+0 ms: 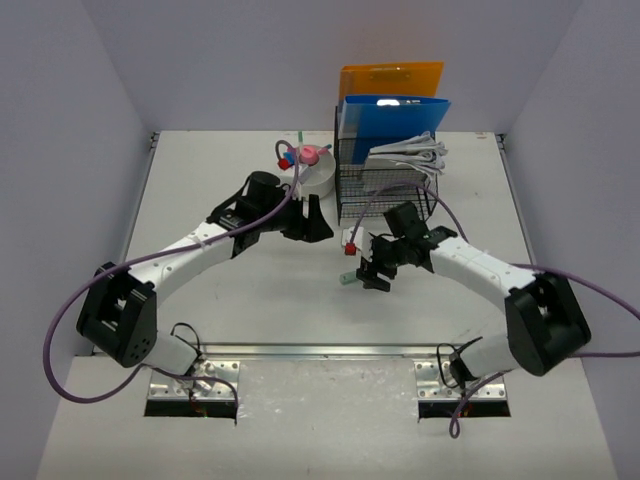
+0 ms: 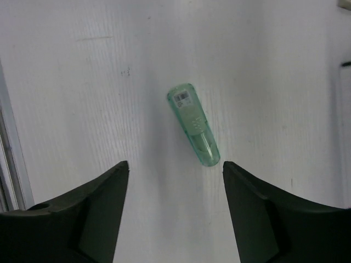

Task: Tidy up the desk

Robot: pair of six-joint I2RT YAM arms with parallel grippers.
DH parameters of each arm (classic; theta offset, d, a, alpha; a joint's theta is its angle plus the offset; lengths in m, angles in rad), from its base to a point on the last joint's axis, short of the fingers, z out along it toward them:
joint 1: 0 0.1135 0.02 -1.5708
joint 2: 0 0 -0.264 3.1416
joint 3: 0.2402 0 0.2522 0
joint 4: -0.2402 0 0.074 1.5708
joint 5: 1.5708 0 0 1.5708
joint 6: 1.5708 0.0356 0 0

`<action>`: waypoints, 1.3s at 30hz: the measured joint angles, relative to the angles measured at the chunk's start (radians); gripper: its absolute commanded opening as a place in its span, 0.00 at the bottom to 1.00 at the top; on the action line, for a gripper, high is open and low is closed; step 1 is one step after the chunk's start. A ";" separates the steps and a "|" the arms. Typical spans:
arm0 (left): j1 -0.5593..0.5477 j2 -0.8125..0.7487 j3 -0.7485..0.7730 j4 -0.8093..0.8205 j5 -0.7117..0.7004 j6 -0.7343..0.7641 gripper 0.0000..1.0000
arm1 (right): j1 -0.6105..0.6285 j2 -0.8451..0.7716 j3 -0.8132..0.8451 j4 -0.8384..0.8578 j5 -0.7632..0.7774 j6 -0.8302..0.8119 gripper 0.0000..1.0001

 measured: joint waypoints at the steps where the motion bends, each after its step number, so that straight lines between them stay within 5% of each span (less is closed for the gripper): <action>1: 0.013 -0.008 -0.002 -0.001 0.032 0.003 0.78 | 0.000 0.046 0.043 -0.021 -0.016 -0.040 0.73; 10: 0.125 -0.128 -0.045 -0.008 0.152 0.014 0.83 | 0.000 0.354 0.318 -0.181 -0.075 -0.267 0.68; 21: 0.198 -0.164 -0.059 -0.025 0.163 0.012 0.83 | 0.033 0.432 0.306 -0.242 -0.047 -0.367 0.61; 31: 0.201 -0.216 -0.120 -0.033 0.102 -0.017 0.76 | 0.066 0.423 0.237 -0.113 -0.003 -0.344 0.00; 39: 0.207 -0.305 -0.209 -0.014 0.098 -0.130 0.68 | 0.066 0.307 0.229 -0.046 0.011 -0.045 0.00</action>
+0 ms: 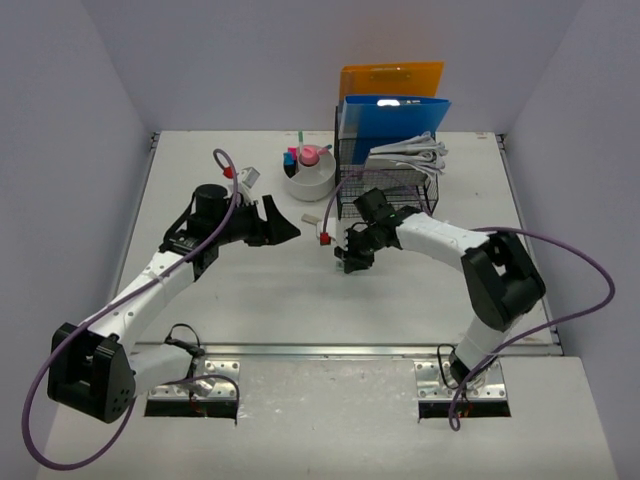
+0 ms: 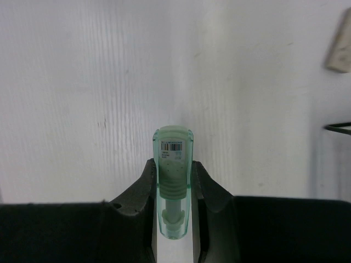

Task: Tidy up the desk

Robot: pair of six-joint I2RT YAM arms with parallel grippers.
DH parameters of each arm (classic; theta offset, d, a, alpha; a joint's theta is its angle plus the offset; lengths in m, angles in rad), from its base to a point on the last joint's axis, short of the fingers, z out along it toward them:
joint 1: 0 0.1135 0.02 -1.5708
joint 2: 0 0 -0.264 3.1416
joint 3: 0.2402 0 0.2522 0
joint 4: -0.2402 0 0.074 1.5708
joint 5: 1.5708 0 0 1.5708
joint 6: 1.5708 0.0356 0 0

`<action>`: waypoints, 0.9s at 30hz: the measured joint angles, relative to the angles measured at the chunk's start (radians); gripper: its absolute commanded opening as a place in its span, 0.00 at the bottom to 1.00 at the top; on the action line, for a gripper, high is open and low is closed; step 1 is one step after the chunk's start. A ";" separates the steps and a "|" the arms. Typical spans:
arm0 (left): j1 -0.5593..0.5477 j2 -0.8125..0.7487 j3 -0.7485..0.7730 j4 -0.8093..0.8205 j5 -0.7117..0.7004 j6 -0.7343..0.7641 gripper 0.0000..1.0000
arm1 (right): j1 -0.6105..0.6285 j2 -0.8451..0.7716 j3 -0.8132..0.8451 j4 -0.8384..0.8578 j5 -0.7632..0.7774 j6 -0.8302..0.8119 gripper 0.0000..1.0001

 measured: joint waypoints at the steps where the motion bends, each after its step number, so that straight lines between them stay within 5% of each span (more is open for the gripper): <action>1: 0.000 0.001 -0.003 0.004 0.000 -0.014 0.66 | 0.000 -0.042 0.003 0.020 -0.005 0.064 0.00; 11: 0.000 0.153 0.063 0.071 0.022 -0.131 0.54 | 0.028 -0.209 0.162 0.181 -0.052 0.535 0.00; 27: -0.015 0.173 0.075 0.202 0.097 -0.217 0.41 | 0.072 -0.181 0.183 0.176 -0.038 0.651 0.00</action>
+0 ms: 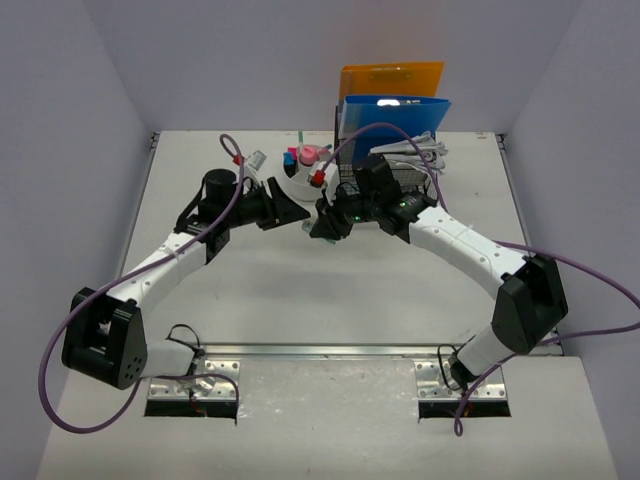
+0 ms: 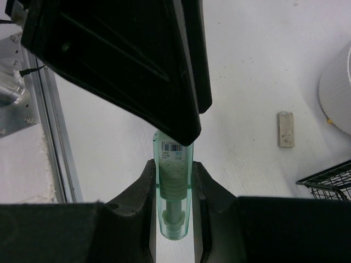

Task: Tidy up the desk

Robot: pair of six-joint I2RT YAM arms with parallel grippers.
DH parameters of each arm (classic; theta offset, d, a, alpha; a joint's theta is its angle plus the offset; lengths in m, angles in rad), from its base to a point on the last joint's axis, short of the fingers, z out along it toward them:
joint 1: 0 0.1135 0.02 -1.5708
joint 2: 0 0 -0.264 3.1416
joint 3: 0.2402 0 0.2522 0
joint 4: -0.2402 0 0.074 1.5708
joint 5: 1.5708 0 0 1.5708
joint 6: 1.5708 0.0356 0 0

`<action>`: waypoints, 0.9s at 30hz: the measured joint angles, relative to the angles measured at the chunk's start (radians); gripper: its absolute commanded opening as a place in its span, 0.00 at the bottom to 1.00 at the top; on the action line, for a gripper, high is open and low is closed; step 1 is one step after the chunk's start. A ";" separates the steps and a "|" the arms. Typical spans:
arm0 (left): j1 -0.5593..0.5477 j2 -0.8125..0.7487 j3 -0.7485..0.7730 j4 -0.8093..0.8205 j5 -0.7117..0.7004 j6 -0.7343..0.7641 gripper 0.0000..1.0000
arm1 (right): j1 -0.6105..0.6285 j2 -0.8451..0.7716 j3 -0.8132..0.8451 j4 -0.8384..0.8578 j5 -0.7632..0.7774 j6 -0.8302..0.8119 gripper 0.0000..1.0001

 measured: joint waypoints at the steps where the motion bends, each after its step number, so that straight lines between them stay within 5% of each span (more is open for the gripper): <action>1: -0.003 0.000 -0.004 0.002 0.003 -0.002 0.40 | 0.000 0.002 0.002 0.000 0.003 0.002 0.00; 6: -0.025 0.011 -0.009 0.007 0.018 -0.008 0.35 | 0.005 0.007 0.015 0.007 0.014 0.008 0.00; 10: -0.031 0.025 -0.009 0.013 0.030 -0.013 0.13 | 0.008 0.007 0.019 0.013 0.014 0.009 0.03; 12: -0.031 0.032 -0.009 0.024 0.038 -0.021 0.01 | 0.011 0.009 0.019 0.012 0.018 0.008 0.37; 13: -0.031 0.034 -0.008 0.027 0.037 -0.027 0.00 | 0.011 0.011 0.019 0.013 0.019 0.007 0.41; 15: -0.031 0.045 -0.007 0.030 0.033 -0.026 0.00 | 0.011 0.014 0.019 0.013 0.025 0.011 0.72; 18: -0.029 0.071 0.013 0.003 0.010 0.002 0.00 | 0.011 0.014 0.019 0.010 0.056 0.003 0.90; 22: -0.023 0.136 0.138 -0.049 -0.120 0.104 0.00 | -0.027 -0.022 -0.025 0.008 0.117 0.028 0.93; 27: -0.018 0.209 0.284 -0.012 -0.356 0.243 0.00 | -0.196 -0.174 -0.200 0.021 0.185 0.107 0.85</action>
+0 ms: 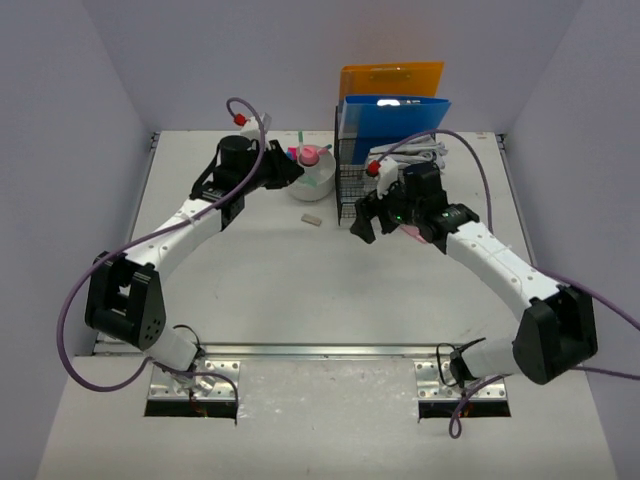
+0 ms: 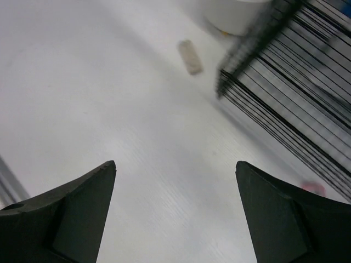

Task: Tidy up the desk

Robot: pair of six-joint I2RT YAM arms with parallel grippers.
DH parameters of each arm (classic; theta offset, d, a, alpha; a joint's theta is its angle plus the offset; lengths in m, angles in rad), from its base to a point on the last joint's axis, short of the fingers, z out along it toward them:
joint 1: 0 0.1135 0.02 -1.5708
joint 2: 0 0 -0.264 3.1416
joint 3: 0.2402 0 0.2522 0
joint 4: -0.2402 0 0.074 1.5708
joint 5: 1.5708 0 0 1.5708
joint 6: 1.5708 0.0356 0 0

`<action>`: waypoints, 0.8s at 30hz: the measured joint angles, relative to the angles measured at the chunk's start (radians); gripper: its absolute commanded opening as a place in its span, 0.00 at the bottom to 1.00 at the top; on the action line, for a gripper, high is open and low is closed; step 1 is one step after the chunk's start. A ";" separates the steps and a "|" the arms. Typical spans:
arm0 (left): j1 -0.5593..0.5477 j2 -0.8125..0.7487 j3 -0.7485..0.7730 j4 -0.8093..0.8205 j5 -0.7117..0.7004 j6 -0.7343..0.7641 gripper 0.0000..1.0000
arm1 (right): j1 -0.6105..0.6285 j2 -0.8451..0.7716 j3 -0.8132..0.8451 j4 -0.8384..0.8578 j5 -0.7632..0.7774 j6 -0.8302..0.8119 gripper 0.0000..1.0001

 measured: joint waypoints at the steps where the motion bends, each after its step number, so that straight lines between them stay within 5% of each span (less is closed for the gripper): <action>1: 0.000 0.018 0.023 0.010 -0.022 0.012 0.00 | -0.041 -0.040 -0.043 -0.002 0.016 0.010 0.80; 6: 0.000 0.133 0.115 0.057 -0.144 0.063 0.00 | -0.170 -0.197 -0.221 -0.003 0.093 -0.001 0.61; 20: 0.000 0.361 0.204 0.111 -0.240 0.075 0.00 | -0.308 -0.296 -0.473 0.072 0.273 -0.137 0.57; 24: 0.000 0.389 0.215 0.114 -0.239 0.060 0.19 | -0.349 -0.249 -0.499 0.119 0.276 -0.172 0.57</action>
